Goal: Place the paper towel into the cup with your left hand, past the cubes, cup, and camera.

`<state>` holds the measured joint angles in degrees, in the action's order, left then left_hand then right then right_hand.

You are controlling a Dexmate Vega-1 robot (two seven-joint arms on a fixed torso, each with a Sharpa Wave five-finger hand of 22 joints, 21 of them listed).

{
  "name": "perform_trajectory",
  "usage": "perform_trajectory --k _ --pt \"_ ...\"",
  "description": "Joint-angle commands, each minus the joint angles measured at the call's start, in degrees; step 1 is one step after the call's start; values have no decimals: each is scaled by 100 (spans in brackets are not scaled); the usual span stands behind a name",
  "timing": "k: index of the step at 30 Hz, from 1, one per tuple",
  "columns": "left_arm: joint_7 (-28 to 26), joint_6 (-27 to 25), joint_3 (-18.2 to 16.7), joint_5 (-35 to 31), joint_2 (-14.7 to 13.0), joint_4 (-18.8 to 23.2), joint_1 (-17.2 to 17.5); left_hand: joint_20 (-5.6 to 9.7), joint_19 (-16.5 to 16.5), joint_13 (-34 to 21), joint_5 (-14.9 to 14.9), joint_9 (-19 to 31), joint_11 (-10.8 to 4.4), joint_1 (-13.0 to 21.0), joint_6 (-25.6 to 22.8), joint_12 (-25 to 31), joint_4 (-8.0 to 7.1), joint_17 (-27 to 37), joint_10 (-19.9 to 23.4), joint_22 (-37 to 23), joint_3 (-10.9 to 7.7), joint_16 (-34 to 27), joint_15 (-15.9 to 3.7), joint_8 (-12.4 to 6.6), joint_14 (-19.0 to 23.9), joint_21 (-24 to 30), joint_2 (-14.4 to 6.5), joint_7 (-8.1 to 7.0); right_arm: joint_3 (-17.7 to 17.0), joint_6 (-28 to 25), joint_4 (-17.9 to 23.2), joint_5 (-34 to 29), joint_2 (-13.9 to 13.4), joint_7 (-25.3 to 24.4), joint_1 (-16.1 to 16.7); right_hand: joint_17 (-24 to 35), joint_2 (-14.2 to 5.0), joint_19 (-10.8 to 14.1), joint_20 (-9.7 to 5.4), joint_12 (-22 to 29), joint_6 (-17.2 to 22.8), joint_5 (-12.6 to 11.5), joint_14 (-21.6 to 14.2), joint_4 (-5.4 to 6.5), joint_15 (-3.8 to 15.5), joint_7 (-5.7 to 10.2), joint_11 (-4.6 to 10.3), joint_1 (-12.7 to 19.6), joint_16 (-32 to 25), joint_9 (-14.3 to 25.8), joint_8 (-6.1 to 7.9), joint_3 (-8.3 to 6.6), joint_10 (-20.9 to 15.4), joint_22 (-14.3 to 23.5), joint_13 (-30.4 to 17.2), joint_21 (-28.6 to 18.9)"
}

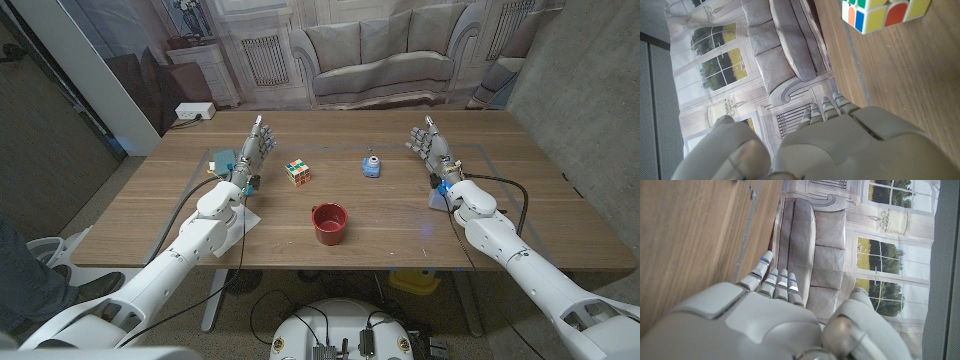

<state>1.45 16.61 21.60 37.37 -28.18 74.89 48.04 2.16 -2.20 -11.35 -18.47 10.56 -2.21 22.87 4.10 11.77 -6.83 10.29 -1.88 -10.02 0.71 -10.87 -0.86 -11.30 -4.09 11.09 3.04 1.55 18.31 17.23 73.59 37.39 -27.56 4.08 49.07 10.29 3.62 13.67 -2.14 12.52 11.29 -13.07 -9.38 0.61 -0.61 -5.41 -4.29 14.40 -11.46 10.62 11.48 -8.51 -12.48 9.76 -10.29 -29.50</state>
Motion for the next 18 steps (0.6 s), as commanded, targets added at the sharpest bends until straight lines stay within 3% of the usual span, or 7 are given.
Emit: perform_trajectory --k 1,7,18 --pt "56 -155 43 94 61 1 10 252 74 -1 -60 19 3 67 -104 54 -19 15 116 -7 -19 -55 4 -74 96 68 -32 2 -575 -198 130 -348 337 267 256 31 -23 31 -358 25 43 -19 -42 -8 -18 -5 1 28 -22 25 35 -38 -41 9 -22 2" --pt "105 -139 51 78 52 -27 2 218 128 16 -82 20 48 140 -262 92 9 13 255 -7 -40 -70 24 -118 205 74 -103 44 -775 -261 241 -544 472 327 365 34 -44 20 -342 18 40 -22 -31 -7 -31 -14 -5 31 -12 25 27 -38 -36 11 -23 33" --pt "-281 -319 20 -140 -199 559 216 152 202 30 -92 20 105 281 -384 112 94 8 374 -4 -39 -81 58 -139 335 80 -88 74 -991 -389 281 -729 649 427 373 36 -80 27 -347 18 74 -27 -33 -8 -16 -3 4 46 -6 26 34 -46 -51 13 -25 63"
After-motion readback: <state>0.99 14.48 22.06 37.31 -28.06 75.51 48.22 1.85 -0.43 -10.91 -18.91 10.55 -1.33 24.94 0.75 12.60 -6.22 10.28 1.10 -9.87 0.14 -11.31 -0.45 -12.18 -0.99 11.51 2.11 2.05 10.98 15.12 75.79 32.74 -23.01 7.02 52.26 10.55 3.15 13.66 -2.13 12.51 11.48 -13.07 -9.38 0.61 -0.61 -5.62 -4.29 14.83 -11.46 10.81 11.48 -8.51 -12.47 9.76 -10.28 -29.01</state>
